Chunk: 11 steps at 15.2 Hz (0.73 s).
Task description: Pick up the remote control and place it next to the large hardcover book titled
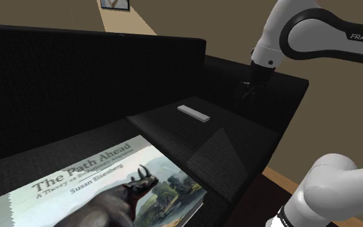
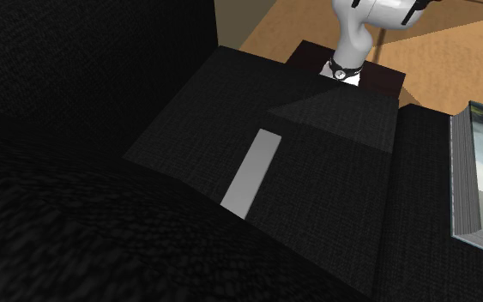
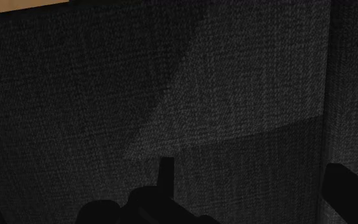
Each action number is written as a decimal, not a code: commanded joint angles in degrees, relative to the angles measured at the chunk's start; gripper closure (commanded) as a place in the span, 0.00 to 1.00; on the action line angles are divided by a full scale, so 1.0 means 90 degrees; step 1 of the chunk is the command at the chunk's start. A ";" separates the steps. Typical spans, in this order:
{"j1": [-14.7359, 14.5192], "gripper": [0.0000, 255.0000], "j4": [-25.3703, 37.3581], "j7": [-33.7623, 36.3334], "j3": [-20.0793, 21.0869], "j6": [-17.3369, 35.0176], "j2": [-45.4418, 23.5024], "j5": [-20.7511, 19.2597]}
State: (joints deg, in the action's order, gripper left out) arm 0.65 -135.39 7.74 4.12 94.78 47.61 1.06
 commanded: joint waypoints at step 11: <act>0.0185 0.00 0.0940 -0.0379 -0.0308 0.1191 -0.2501 -0.0129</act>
State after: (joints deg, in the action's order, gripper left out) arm 2.23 -127.97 4.54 1.50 104.45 27.51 -0.09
